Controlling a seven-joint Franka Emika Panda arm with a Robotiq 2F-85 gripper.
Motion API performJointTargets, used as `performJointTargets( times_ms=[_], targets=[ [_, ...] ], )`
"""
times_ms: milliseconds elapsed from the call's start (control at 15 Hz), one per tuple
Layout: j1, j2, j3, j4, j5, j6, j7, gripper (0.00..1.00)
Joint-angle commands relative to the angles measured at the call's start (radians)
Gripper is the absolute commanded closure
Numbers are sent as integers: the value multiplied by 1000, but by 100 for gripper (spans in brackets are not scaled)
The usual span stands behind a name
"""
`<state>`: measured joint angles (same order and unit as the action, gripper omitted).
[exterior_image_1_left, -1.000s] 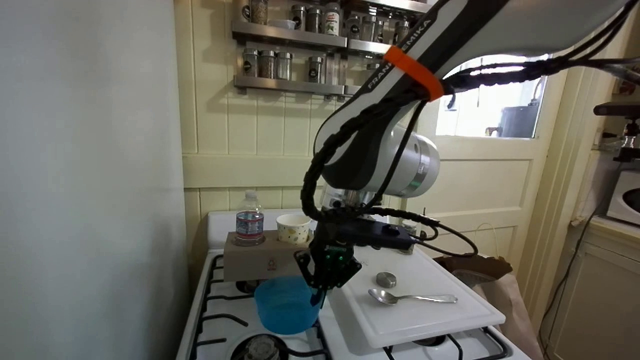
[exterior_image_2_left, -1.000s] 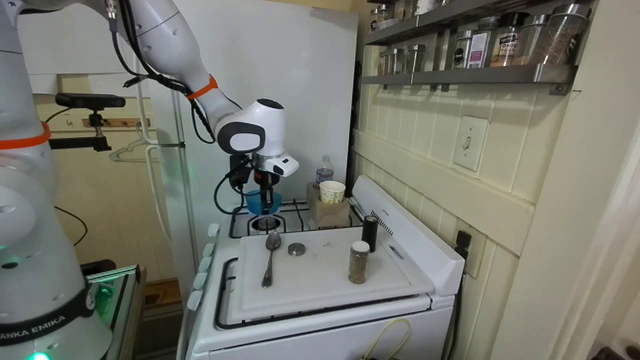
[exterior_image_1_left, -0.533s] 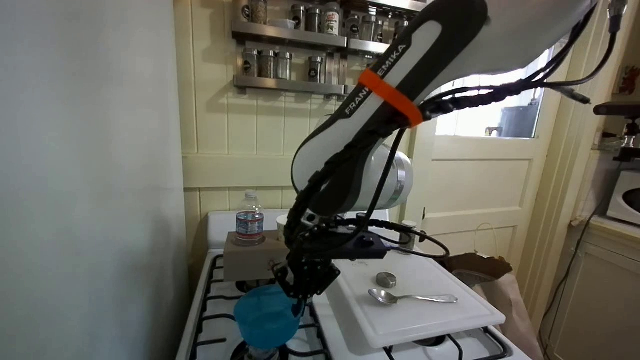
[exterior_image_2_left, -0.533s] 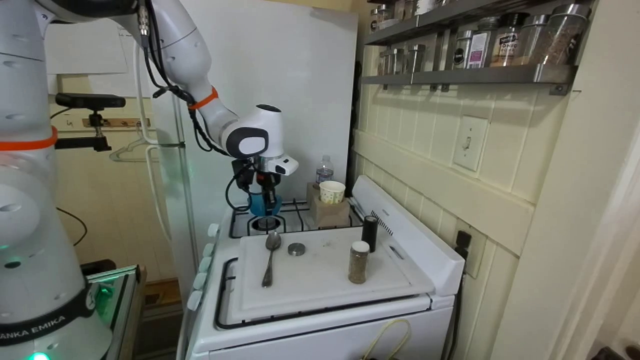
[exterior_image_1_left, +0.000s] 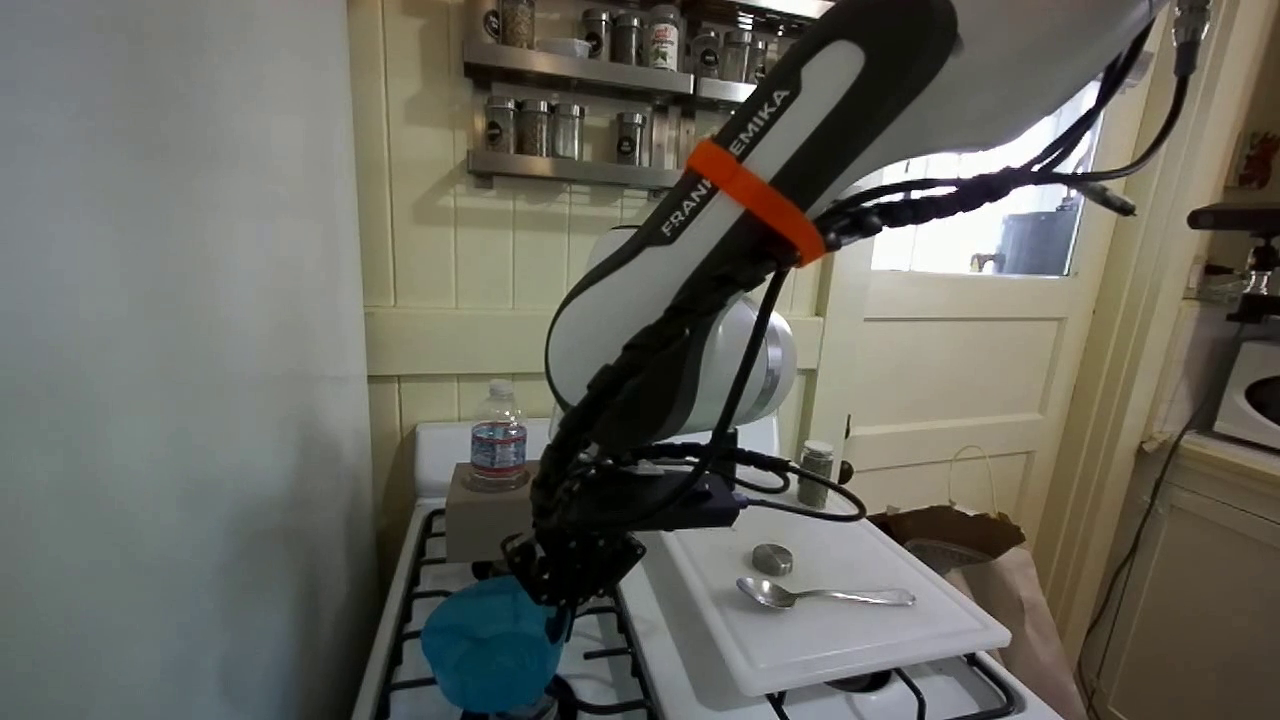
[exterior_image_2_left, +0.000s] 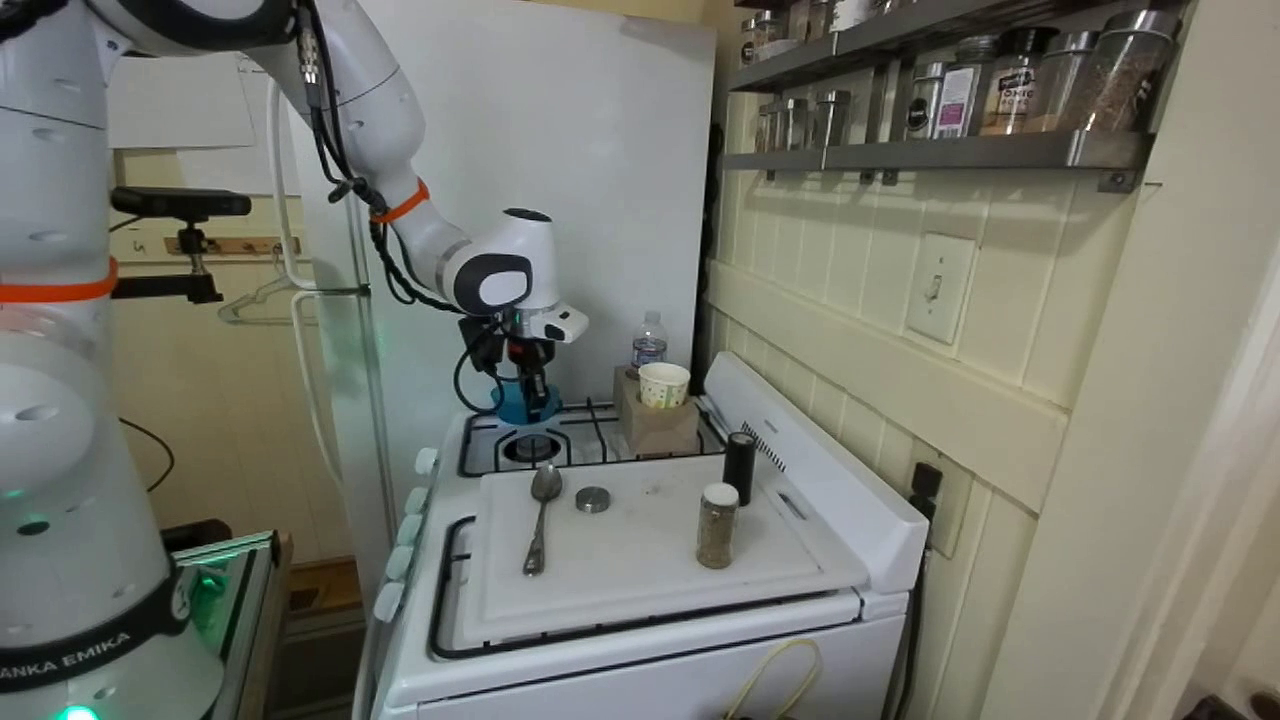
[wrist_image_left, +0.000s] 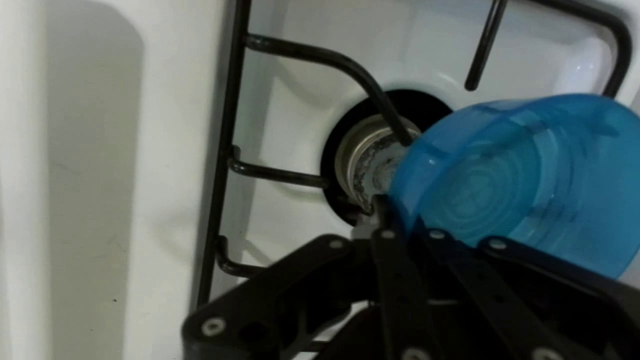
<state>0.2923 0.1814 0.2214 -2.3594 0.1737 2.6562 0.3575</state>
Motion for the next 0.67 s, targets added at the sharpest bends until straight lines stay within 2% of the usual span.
performJointTargets(
  times_ms=[0,600],
  targets=[
    [14,-59,-2,-40,-26,6,65,99],
    [-4,-114,-6,-99,-40,-23,130,99]
  ],
)
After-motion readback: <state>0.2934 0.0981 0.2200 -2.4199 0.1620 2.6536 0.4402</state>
